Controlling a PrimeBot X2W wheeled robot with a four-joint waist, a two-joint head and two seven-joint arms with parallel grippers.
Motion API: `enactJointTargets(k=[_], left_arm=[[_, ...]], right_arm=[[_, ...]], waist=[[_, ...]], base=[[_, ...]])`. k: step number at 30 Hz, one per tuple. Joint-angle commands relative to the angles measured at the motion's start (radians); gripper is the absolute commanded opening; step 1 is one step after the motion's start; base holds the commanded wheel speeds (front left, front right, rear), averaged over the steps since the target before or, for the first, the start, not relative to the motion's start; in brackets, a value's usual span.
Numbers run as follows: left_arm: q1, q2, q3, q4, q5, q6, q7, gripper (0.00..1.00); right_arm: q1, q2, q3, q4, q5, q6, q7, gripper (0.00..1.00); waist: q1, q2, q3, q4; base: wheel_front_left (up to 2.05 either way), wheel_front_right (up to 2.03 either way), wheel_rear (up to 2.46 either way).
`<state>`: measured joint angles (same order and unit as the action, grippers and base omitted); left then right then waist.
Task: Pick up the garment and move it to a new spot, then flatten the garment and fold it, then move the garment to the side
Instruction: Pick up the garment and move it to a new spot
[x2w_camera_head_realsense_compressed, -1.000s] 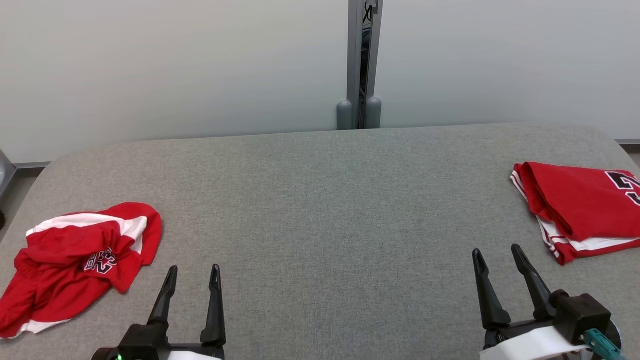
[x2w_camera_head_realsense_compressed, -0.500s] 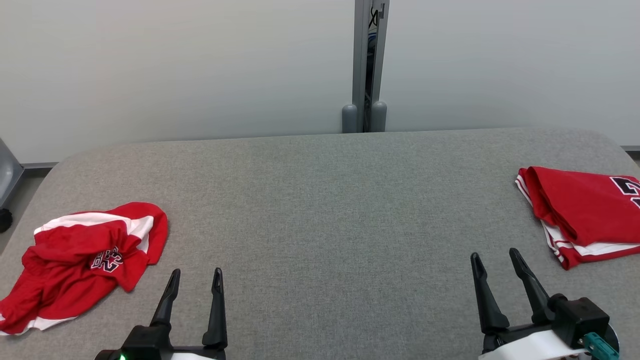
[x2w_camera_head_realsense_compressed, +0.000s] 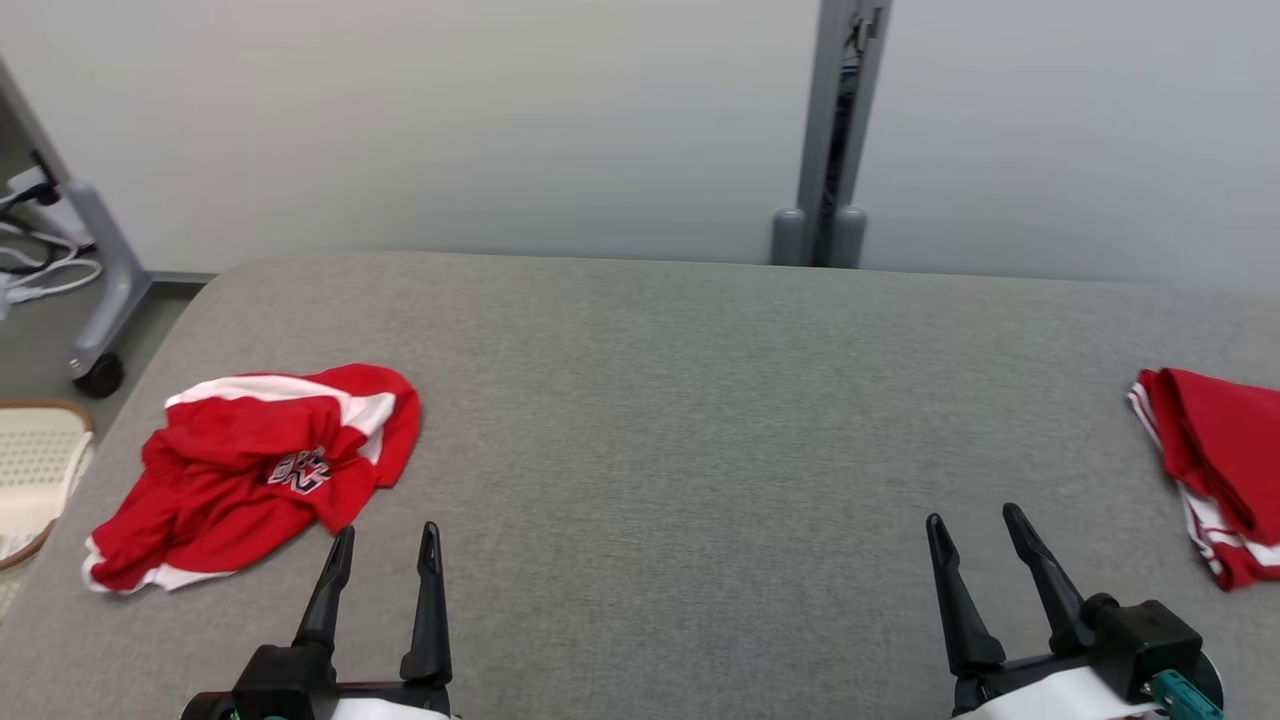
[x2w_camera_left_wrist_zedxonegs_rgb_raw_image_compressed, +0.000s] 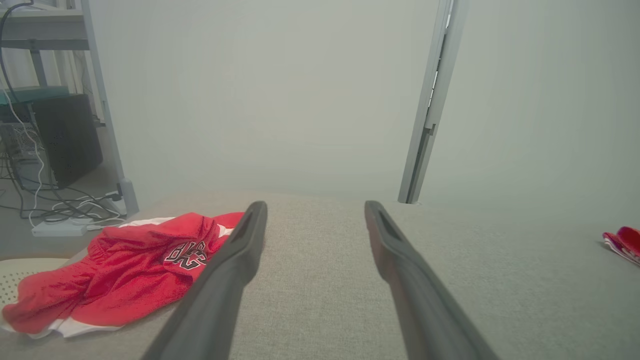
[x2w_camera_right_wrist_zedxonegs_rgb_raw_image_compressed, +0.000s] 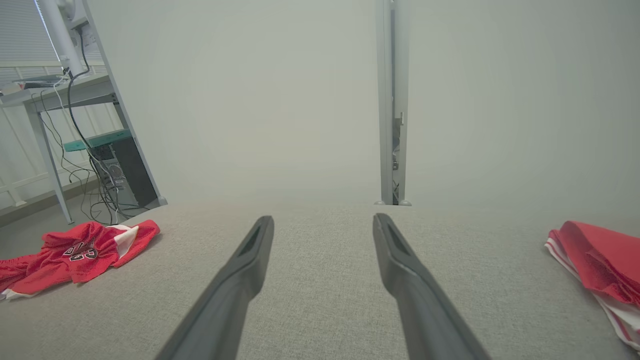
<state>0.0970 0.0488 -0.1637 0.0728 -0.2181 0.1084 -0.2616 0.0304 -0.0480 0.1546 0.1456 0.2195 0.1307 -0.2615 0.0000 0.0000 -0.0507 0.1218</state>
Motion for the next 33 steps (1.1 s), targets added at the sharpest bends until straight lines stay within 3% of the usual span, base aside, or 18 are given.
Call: enactJointTargets(k=[1, 21, 33], left_arm=[[-0.007, 0.004, 0.005, -0.007, -0.004, 0.007, -0.004, 1.00], [0.002, 0.004, 0.024, -0.052, -0.019, 0.042, -0.004, 1.00], [0.016, 0.004, 0.030, -0.056, -0.022, 0.041, -0.004, 1.00]], right_arm=[[0.004, -0.004, 0.005, -0.001, 0.002, 0.000, -0.004, 1.00], [-0.007, -0.004, 0.061, -0.014, 0.019, 0.000, -0.004, 1.00], [0.005, -0.004, 0.067, -0.015, 0.026, 0.000, -0.004, 1.00]], waist=[[0.0000, 0.0000, 0.003, 0.042], [0.0000, 0.0000, 0.008, 0.274], [0.0000, 0.0000, 0.000, 0.337]], base=[[0.00, 0.00, 0.00], [0.00, 0.00, 0.00], [0.00, 0.00, 0.00]])
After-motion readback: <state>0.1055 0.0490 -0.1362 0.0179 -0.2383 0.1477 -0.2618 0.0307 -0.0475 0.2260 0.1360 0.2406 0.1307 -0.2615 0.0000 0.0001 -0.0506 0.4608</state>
